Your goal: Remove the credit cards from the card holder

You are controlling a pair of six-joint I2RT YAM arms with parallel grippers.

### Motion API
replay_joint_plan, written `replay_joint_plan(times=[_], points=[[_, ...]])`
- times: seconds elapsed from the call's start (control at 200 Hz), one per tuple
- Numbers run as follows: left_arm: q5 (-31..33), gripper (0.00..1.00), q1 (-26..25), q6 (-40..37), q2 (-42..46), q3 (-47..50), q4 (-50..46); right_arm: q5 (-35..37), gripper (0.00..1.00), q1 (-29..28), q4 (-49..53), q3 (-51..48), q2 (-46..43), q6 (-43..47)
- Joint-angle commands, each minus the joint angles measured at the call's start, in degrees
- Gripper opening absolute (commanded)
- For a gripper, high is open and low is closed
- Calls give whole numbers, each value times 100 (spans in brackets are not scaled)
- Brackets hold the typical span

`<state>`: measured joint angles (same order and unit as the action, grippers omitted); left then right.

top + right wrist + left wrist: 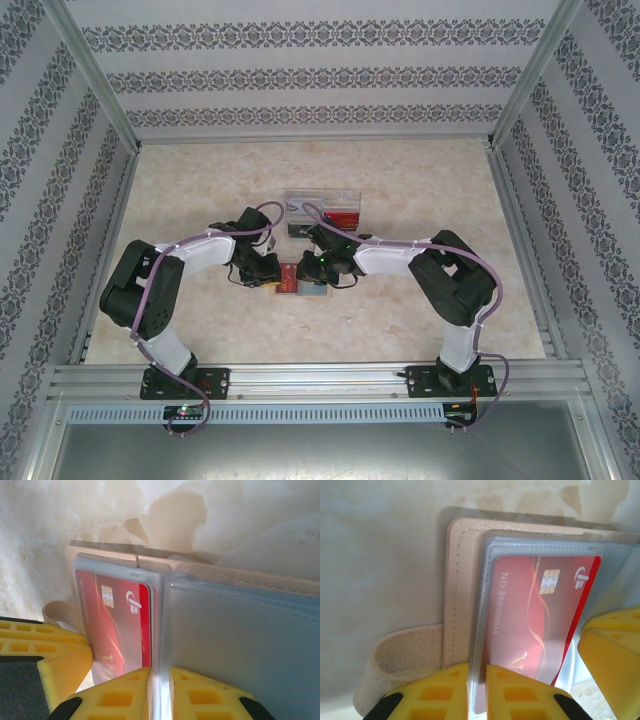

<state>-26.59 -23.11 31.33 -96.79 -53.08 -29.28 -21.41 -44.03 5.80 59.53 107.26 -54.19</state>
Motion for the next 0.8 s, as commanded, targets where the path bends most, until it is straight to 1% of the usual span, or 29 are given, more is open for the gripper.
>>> replay_joint_plan(times=[0.0, 0.29, 0.44, 0.754, 0.794], points=[[-4, 16, 53, 31, -146, 131, 64, -84, 19, -27, -47, 112, 85, -78], [-43, 17, 57, 35, -162, 127, 71, 177, 22, -85, 138, 156, -195, 63], [-94, 21, 45, 31, -204, 130, 98, 203, 23, -98, 184, 165, -146, 48], [-109, 21, 24, 30, -191, 129, 89, 194, 23, -108, 137, 87, -75, 3], [-109, 21, 22, 31, -191, 131, 97, 154, 22, -106, 88, 62, -39, -14]])
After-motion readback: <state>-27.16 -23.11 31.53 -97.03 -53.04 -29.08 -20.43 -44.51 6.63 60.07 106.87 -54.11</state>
